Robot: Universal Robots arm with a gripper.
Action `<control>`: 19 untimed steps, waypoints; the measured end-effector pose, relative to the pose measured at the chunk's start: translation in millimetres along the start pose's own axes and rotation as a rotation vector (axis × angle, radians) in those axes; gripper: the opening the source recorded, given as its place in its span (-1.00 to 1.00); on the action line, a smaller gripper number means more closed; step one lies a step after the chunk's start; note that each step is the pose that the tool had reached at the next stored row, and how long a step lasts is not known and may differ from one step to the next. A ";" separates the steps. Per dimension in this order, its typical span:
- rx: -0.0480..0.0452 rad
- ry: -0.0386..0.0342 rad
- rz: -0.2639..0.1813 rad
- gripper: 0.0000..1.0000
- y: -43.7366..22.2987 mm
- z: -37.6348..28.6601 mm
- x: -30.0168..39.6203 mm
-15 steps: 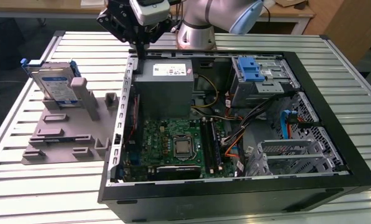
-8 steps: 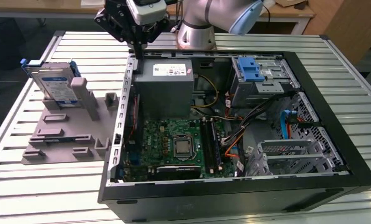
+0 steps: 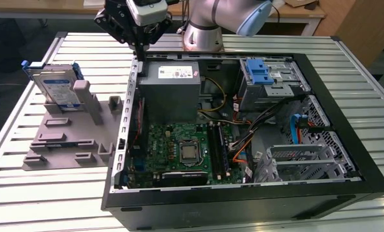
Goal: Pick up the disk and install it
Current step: 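Reach for the disk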
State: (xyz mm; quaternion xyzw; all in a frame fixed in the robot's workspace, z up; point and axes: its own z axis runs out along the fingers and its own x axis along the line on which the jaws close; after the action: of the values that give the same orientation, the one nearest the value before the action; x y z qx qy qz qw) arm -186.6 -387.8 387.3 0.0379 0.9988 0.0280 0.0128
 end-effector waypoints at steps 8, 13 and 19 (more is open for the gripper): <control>0.0001 0.0000 0.000 -0.79 1.2 0.5 6.0; 0.0001 0.0000 0.000 -0.79 2.0 0.9 9.8; 0.0001 0.0000 0.000 -0.79 2.9 1.3 14.3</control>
State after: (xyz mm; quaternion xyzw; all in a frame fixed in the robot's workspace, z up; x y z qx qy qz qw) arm -200.6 -383.7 385.9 0.0379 0.9988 0.0280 0.0128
